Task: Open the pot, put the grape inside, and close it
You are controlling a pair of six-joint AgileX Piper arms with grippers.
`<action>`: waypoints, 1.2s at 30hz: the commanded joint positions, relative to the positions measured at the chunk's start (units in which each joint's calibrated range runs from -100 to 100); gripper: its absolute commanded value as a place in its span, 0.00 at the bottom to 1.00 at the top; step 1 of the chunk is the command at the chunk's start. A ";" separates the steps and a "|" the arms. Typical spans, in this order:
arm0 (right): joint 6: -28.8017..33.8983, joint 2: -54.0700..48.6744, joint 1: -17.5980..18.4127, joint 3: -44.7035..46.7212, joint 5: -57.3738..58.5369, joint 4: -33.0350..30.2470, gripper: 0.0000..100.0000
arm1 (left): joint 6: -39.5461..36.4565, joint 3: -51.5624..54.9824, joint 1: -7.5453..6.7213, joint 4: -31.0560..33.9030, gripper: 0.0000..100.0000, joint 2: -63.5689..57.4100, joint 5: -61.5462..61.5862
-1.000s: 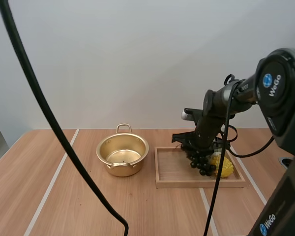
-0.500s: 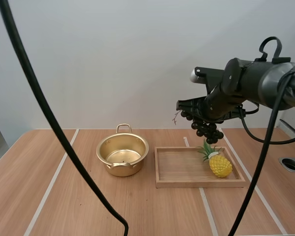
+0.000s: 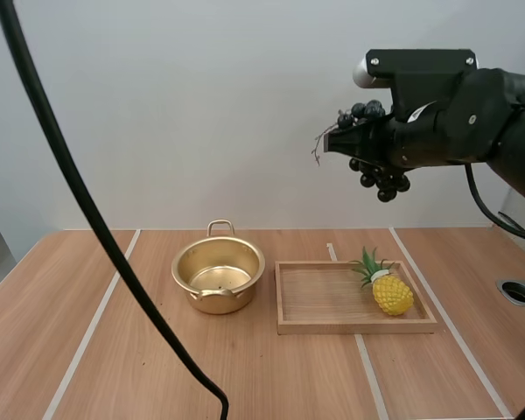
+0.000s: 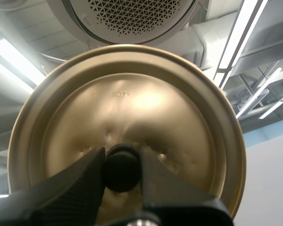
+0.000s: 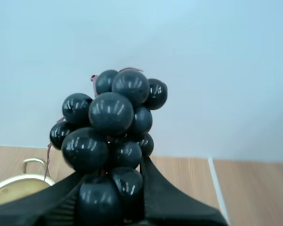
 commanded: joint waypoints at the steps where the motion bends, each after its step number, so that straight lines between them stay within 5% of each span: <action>1: -8.64 -2.49 -0.19 -0.11 -3.52 4.52 0.00 | -0.58 -0.29 -0.14 0.16 0.00 0.17 -1.96; 7: -18.62 -4.30 -0.19 -0.23 -3.52 15.49 0.00 | -0.58 -0.29 -0.14 0.16 0.00 0.17 -1.96; 19: -38.97 -3.27 -0.11 -6.92 24.43 34.04 0.00 | -0.58 -0.29 -0.14 0.16 0.00 0.17 -1.96; 25: -41.35 1.98 -0.11 -9.53 37.57 35.31 0.00 | -0.58 -0.29 -0.14 0.16 0.00 0.17 -1.96; 36: -44.66 12.66 2.16 -9.53 43.04 36.55 0.00 | -0.58 -0.29 -0.14 0.16 0.00 0.17 -1.96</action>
